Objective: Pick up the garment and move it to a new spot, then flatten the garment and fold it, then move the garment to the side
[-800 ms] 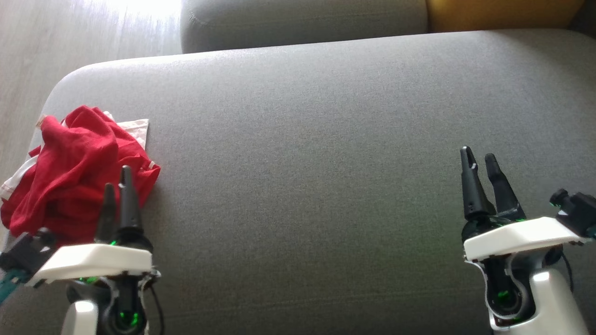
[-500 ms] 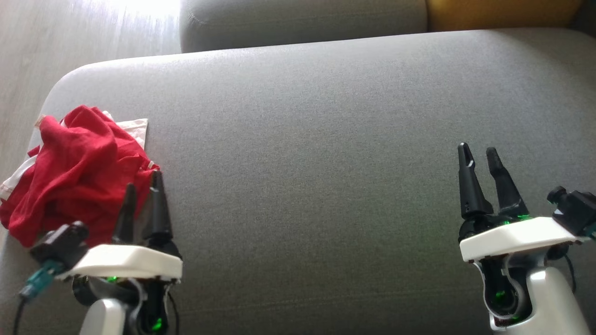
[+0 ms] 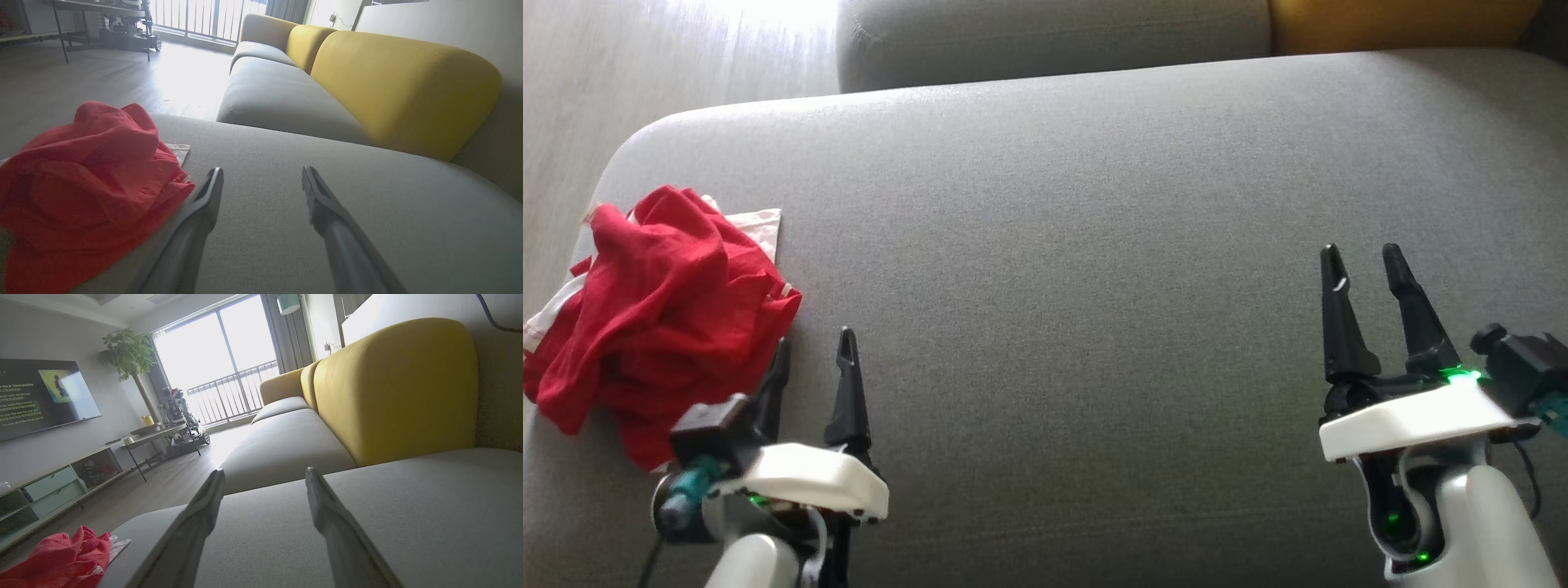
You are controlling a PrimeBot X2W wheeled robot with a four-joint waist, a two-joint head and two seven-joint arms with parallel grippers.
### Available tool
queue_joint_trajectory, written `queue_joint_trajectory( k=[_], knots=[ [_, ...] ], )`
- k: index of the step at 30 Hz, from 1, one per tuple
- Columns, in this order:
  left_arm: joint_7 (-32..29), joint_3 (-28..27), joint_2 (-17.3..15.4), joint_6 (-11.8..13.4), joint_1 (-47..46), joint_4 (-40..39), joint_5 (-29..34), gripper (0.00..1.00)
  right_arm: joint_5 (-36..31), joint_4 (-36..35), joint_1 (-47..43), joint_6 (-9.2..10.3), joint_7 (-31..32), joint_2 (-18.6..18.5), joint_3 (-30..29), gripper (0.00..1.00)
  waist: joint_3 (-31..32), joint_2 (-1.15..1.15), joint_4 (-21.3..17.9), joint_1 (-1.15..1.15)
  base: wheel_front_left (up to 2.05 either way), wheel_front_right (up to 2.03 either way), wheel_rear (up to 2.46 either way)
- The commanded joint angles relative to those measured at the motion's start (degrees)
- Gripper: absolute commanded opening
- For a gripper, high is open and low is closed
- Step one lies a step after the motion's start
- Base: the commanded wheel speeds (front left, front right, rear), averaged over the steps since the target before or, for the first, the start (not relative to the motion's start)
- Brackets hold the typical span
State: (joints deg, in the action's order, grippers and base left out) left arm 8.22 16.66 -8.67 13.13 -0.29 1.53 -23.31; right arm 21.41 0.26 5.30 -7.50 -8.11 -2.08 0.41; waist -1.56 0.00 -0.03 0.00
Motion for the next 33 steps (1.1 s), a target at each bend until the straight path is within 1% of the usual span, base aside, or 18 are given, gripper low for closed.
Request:
queue_joint_trajectory(
  k=[1,9,13,14,17,20,26,33],
  knots=[
    [0.88,-0.38,-1.34,1.06,-3.24,-1.81,2.11,1.0,-2.19,-2.69,2.49,0.01,-0.94,-0.6,1.35,1.0,0.05,0.0,-0.07,0.0,0.0,0.0,0.0],
    [2.22,4.29,-3.87,6.39,-4.02,-2.1,6.65,1.0,-6.71,-2.5,2.35,0.01,-2.29,-0.65,1.19,1.0,0.39,0.0,-0.42,0.0,0.0,0.0,0.0],
    [2.89,6.24,-4.84,8.6,-4.41,-2.93,8.79,1.0,-7.25,-1.74,1.95,0.01,-2.96,-0.67,0.82,1.0,0.43,0.0,-0.58,0.0,0.0,0.0,0.0],
    [2.89,6.24,-4.84,8.6,-4.41,-2.93,8.79,1.0,-7.25,-1.74,1.95,0.01,-2.96,-0.67,0.82,1.0,0.43,0.0,-0.58,0.0,0.0,0.0,0.0],
    [3.39,7.71,-5.56,9.91,-4.71,-3.73,10.44,1.0,-6.7,-0.31,1.52,0.01,-3.47,-0.68,0.64,1.0,0.49,0.0,-0.62,0.0,0.0,0.0,0.0],
    [3.89,8.81,-6.08,11.18,-4.82,-4.37,11.87,1.0,-8.07,1.17,1.36,0.01,-3.98,-0.7,1.29,1.0,0.54,0.0,-0.63,0.0,0.0,0.0,0.0],
    [4.9,10.2,-6.69,12.68,-4.64,-5.17,14.35,1.0,-11.82,2.61,1.98,0.01,-4.99,-0.73,2.4,1.0,0.51,0.0,-0.69,0.0,0.0,0.0,0.0],
    [6.07,10.88,-6.8,13.59,-4.48,-5.29,18.17,1.0,-17.62,2.98,2.52,0.01,-6.18,-0.77,3.17,1.0,0.47,0.0,-0.41,0.0,0.0,0.0,0.0]
  ],
)
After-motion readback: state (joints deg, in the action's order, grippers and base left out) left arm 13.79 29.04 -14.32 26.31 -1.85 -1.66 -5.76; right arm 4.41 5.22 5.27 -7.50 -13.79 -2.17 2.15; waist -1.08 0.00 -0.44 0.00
